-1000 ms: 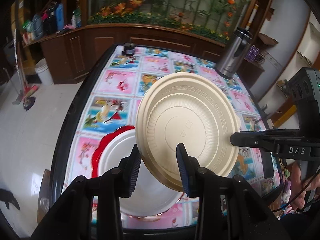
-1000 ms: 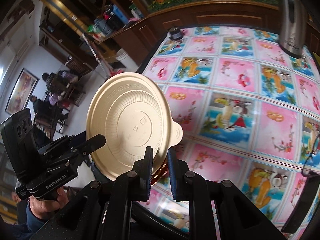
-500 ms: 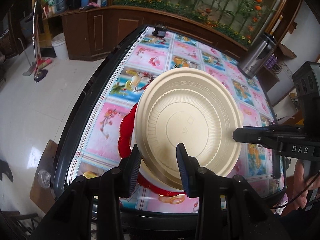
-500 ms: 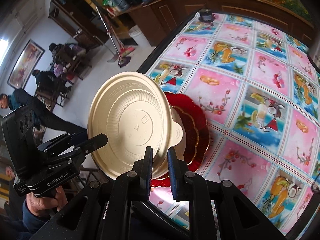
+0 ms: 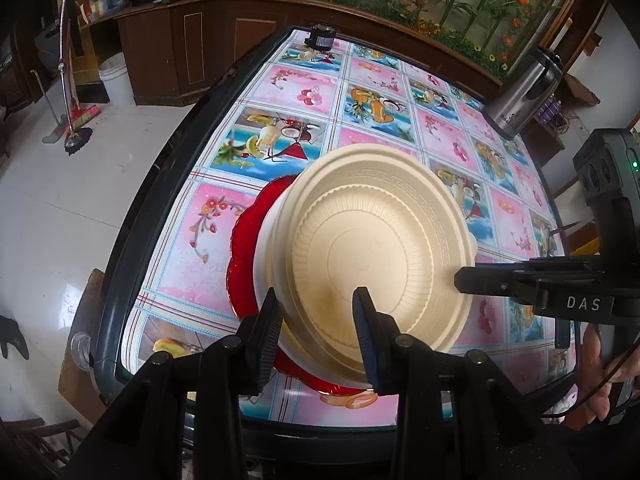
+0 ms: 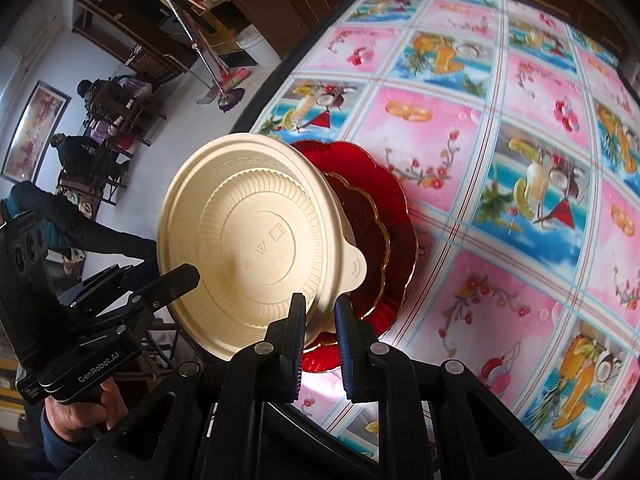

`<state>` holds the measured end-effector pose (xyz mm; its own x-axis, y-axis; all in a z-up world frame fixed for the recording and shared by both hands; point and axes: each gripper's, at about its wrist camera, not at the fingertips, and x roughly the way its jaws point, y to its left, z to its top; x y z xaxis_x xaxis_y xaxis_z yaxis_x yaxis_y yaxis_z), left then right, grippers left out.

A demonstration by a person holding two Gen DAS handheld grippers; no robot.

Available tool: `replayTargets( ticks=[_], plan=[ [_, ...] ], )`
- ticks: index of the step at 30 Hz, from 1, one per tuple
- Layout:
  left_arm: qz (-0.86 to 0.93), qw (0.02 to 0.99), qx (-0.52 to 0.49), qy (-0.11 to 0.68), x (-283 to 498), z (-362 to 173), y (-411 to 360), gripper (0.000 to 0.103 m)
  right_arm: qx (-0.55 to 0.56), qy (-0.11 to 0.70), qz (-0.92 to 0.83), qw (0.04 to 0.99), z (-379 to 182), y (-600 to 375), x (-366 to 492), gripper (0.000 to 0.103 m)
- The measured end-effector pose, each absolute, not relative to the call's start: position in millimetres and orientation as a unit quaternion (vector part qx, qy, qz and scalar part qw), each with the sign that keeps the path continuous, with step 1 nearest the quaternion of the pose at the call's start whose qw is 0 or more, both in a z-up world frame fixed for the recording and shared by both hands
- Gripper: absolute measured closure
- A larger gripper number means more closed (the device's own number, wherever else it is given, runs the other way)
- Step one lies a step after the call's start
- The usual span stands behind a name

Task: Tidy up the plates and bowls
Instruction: 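Lower the beige bowl onto the white bowl in the left tool's stack, then press the beige bowl down into the stack with the right tool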

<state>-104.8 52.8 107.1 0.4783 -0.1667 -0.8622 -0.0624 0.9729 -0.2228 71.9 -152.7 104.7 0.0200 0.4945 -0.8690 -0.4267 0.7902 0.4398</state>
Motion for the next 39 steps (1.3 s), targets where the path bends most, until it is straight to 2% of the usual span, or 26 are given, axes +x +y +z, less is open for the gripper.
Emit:
replayTargets(
  ticks=[39],
  plan=[
    [0.014,0.873,-0.008,0.487,-102,113,34,0.069,0.032,0.615,0.334,0.713,106,-150,72,0.086]
  ],
)
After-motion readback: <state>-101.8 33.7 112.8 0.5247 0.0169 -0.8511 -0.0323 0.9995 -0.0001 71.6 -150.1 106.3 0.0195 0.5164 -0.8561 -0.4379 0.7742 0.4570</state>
